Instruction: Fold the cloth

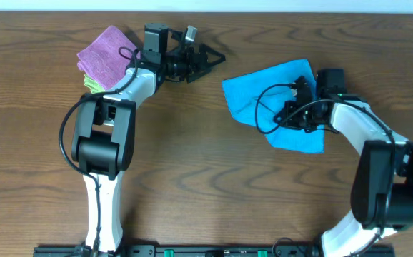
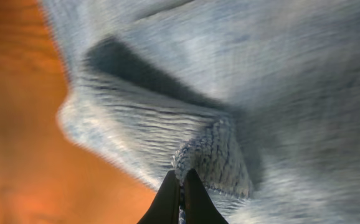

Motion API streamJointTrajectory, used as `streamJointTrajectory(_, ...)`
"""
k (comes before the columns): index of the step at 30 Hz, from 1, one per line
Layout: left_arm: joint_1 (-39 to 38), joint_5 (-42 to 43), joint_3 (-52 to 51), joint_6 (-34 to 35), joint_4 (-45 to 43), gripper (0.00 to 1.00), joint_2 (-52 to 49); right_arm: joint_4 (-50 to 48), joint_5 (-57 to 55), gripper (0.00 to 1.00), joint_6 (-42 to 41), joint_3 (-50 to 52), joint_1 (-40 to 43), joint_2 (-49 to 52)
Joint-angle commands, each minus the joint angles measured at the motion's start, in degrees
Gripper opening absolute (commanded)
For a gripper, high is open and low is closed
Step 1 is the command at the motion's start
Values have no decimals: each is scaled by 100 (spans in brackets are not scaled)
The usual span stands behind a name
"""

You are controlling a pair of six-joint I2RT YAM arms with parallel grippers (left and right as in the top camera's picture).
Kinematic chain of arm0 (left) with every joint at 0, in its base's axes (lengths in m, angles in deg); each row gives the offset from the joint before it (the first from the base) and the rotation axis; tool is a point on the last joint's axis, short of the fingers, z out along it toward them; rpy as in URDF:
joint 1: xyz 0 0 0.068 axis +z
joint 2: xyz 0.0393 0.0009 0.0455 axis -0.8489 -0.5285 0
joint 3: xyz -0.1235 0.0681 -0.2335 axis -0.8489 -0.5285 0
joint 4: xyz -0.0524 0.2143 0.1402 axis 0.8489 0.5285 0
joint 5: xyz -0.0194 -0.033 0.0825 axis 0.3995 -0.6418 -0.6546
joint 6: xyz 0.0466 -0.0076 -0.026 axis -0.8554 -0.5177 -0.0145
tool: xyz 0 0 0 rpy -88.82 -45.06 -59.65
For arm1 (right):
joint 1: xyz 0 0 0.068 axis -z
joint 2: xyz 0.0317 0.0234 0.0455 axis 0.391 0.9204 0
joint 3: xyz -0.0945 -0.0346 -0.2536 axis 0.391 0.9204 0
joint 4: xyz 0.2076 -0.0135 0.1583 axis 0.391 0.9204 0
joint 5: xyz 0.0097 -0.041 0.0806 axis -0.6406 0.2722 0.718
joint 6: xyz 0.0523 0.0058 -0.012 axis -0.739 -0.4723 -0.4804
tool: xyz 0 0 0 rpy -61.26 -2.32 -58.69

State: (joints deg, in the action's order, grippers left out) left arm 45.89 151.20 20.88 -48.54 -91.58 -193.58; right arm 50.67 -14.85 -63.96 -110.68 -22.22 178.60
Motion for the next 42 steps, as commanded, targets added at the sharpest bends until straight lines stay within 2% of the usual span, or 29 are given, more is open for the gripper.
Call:
streamJointTrajectory(1,87,-120,168,-260,87,96,-81,157,573,1,-90,7,-238,-487)
streamJointTrajectory(7,238,-299,168,-372,190,96,-81,470,715,1,-197,7,-748,-907)
streamJointTrajectory(16,708,-426,168,-621,592,96,-81,439,769,1,-435,9,-1943,-916)
streamJointTrajectory(17,754,-424,168,-643,632,96,-81,433,776,4,-437,9,-2085,-916)
streamJointTrajectory(19,824,-420,168,-706,713,96,-81,448,776,19,-442,9,-2337,-916)
streamJointTrajectory(20,868,-420,168,-721,767,96,-81,463,774,28,-435,9,-2503,-916)
streamJointTrajectory(21,887,-415,168,-748,802,96,-81,483,774,41,-433,9,-2590,-916)
streamJointTrajectory(25,960,-177,168,-765,811,96,-81,494,651,60,-455,7,-2706,-927)
streamJointTrajectory(28,1012,348,168,-686,745,96,-81,494,96,61,-540,7,-2494,-1045)
streamJointTrajectory(32,1067,680,168,-90,748,95,-81,492,-199,63,-407,7,-2079,-1311)
streamJointTrajectory(38,1047,1169,168,-157,667,96,-57,562,-197,74,59,9,-1432,-1792)
streamJointTrajectory(42,914,719,168,-538,1119,96,269,881,-424,75,247,9,-970,-2146)
